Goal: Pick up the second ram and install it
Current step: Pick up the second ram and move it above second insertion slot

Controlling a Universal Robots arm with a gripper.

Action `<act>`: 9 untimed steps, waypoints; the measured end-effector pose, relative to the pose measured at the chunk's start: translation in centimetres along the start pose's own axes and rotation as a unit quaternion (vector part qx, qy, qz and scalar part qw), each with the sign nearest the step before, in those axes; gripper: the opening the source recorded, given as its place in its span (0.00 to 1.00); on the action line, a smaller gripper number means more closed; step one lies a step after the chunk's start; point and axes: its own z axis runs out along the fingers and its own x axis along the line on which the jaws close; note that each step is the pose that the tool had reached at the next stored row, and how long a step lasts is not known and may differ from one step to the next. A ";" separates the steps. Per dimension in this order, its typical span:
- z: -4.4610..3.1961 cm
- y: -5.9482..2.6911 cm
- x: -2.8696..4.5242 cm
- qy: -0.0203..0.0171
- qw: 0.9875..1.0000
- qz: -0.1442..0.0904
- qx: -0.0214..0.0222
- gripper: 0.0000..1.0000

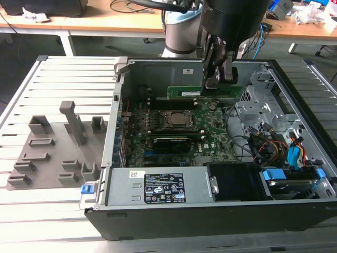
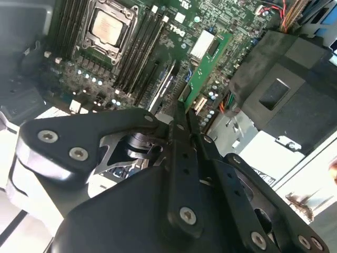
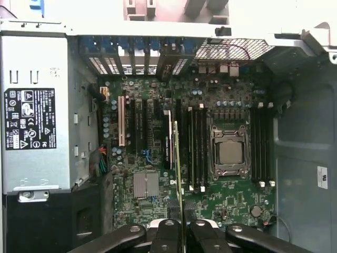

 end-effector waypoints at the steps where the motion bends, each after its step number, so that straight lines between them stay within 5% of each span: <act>1: 0.04 0.00 0.01 0.000 1.000 0.000 0.000 0.14; 9: 1.29 -0.10 -0.23 0.000 1.000 0.000 -0.001 0.14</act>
